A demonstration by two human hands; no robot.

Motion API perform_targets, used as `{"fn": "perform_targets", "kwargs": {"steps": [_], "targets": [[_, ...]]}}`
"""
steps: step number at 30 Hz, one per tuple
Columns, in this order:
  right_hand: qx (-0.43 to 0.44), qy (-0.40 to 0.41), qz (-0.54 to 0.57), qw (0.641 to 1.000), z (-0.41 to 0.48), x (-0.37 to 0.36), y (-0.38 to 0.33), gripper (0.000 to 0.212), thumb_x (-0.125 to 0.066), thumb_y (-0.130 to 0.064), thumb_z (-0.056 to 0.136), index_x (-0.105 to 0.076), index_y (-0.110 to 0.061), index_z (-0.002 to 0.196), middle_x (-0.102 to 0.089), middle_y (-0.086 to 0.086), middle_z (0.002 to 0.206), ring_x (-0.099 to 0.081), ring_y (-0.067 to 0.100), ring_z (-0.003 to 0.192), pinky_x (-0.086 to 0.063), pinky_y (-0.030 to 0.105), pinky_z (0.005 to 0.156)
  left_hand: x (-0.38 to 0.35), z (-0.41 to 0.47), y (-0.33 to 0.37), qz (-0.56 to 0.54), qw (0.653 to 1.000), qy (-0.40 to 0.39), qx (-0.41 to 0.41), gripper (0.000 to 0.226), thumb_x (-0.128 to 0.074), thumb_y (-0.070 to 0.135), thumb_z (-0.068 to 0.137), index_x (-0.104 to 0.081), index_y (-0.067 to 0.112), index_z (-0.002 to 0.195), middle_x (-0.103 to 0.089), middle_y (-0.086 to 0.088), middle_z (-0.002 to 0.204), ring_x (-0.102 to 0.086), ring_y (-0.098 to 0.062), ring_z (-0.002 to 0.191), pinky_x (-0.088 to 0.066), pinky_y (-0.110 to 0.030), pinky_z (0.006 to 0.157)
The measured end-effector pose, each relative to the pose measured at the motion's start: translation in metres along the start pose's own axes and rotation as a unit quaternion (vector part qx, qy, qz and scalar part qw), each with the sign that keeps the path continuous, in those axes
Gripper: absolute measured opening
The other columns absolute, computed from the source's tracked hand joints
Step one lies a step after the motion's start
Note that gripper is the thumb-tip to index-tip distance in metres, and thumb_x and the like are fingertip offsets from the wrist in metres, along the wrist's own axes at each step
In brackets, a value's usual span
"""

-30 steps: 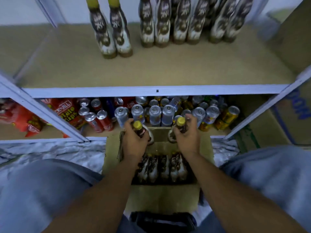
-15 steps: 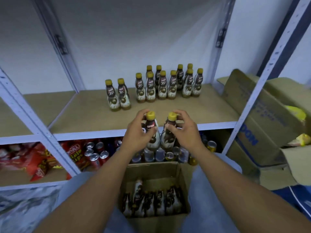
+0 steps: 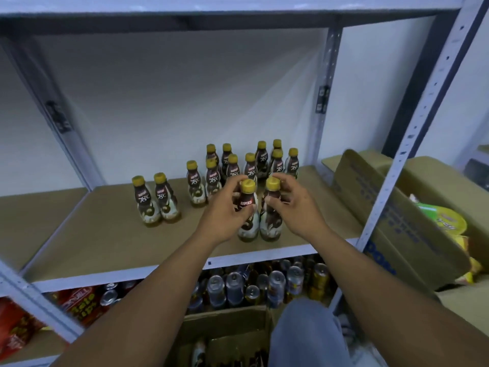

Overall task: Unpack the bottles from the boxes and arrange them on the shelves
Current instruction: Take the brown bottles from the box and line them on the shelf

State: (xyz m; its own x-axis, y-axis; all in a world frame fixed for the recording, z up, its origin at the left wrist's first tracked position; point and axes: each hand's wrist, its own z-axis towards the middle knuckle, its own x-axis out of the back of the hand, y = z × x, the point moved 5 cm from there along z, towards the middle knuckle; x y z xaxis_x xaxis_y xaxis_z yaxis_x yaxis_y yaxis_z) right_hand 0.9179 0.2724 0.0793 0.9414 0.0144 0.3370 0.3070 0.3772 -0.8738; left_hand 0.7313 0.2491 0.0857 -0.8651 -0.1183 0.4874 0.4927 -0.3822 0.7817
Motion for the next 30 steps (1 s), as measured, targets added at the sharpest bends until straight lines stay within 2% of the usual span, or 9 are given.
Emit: {"fn": "perform_targets", "kwargs": {"steps": [3, 6, 9, 10, 12, 18, 25, 30], "targets": [[0.007, 0.007, -0.006, 1.000, 0.022, 0.015, 0.016, 0.047, -0.073, -0.018, 0.091, -0.055, -0.039, 0.128, -0.066, -0.014, 0.119, -0.064, 0.008, 0.113, -0.054, 0.042, 0.100, -0.022, 0.028, -0.003, 0.005, 1.000, -0.004, 0.001, 0.060, -0.077, 0.026, 0.088, -0.045, 0.041, 0.136, -0.059, 0.012, 0.130, -0.062, -0.012, 0.115, -0.055, -0.043, 0.095], [-0.004, 0.005, -0.008, 1.000, 0.042, 0.030, 0.030, 0.046, -0.072, -0.010, 0.091, -0.057, -0.030, 0.131, -0.067, -0.015, 0.114, -0.065, 0.005, 0.108, -0.055, 0.037, 0.097, -0.045, 0.054, -0.009, 0.008, 1.000, -0.015, 0.011, 0.061, -0.077, 0.026, 0.088, -0.043, 0.042, 0.136, -0.059, 0.011, 0.130, -0.061, -0.013, 0.117, -0.053, -0.039, 0.097], [-0.013, 0.014, 0.003, 1.000, 0.059, 0.044, 0.043, 0.044, -0.070, 0.002, 0.090, -0.057, -0.023, 0.124, -0.064, -0.019, 0.107, -0.062, -0.009, 0.101, -0.054, 0.020, 0.093, -0.066, 0.078, -0.014, 0.000, 1.000, -0.019, 0.021, 0.060, -0.075, 0.019, 0.089, -0.045, 0.036, 0.137, -0.059, 0.019, 0.119, -0.060, -0.009, 0.114, -0.053, -0.033, 0.096], [-0.013, 0.022, 0.004, 1.000, 0.064, 0.049, 0.046, 0.044, -0.070, 0.005, 0.089, -0.056, -0.022, 0.121, -0.063, -0.018, 0.106, -0.061, -0.015, 0.098, -0.051, 0.013, 0.088, -0.073, 0.084, -0.016, -0.004, 1.000, -0.020, 0.024, 0.059, -0.075, 0.017, 0.089, -0.045, 0.034, 0.137, -0.058, 0.021, 0.117, -0.060, -0.007, 0.113, -0.052, -0.032, 0.098], [-0.017, 0.030, 0.009, 0.999, 0.074, 0.056, 0.055, 0.045, -0.068, 0.008, 0.089, -0.055, -0.023, 0.119, -0.063, -0.015, 0.105, -0.060, -0.017, 0.094, -0.049, 0.008, 0.083, -0.085, 0.098, -0.022, -0.006, 0.999, -0.026, 0.028, 0.061, -0.075, 0.016, 0.088, -0.045, 0.036, 0.136, -0.060, 0.018, 0.120, -0.059, -0.007, 0.116, -0.052, -0.037, 0.101], [-0.052, 0.026, 0.008, 0.998, 0.101, 0.070, 0.084, 0.046, -0.068, 0.004, 0.091, -0.054, -0.026, 0.123, -0.062, -0.009, 0.110, -0.066, 0.006, 0.095, -0.055, 0.017, 0.072, -0.108, 0.127, -0.034, -0.006, 0.999, -0.026, 0.037, 0.061, -0.076, 0.018, 0.086, -0.043, 0.042, 0.131, -0.063, 0.009, 0.123, -0.064, -0.013, 0.112, -0.054, -0.045, 0.097], [-0.062, 0.021, -0.007, 0.998, 0.113, 0.074, 0.103, 0.043, -0.068, 0.001, 0.092, -0.054, -0.024, 0.124, -0.062, -0.006, 0.113, -0.063, 0.003, 0.101, -0.053, 0.013, 0.080, -0.123, 0.140, -0.049, -0.003, 0.998, -0.037, 0.043, 0.062, -0.074, 0.016, 0.089, -0.041, 0.045, 0.132, -0.061, 0.007, 0.128, -0.062, -0.016, 0.115, -0.054, -0.048, 0.097], [-0.057, 0.010, -0.008, 0.998, 0.114, 0.075, 0.114, 0.043, -0.066, 0.002, 0.092, -0.053, -0.025, 0.123, -0.063, -0.002, 0.118, -0.060, 0.002, 0.109, -0.053, 0.017, 0.086, -0.127, 0.143, -0.054, -0.007, 0.999, -0.035, 0.035, 0.064, -0.073, 0.017, 0.090, -0.039, 0.048, 0.133, -0.060, 0.008, 0.131, -0.061, -0.017, 0.120, -0.053, -0.049, 0.100]]}}
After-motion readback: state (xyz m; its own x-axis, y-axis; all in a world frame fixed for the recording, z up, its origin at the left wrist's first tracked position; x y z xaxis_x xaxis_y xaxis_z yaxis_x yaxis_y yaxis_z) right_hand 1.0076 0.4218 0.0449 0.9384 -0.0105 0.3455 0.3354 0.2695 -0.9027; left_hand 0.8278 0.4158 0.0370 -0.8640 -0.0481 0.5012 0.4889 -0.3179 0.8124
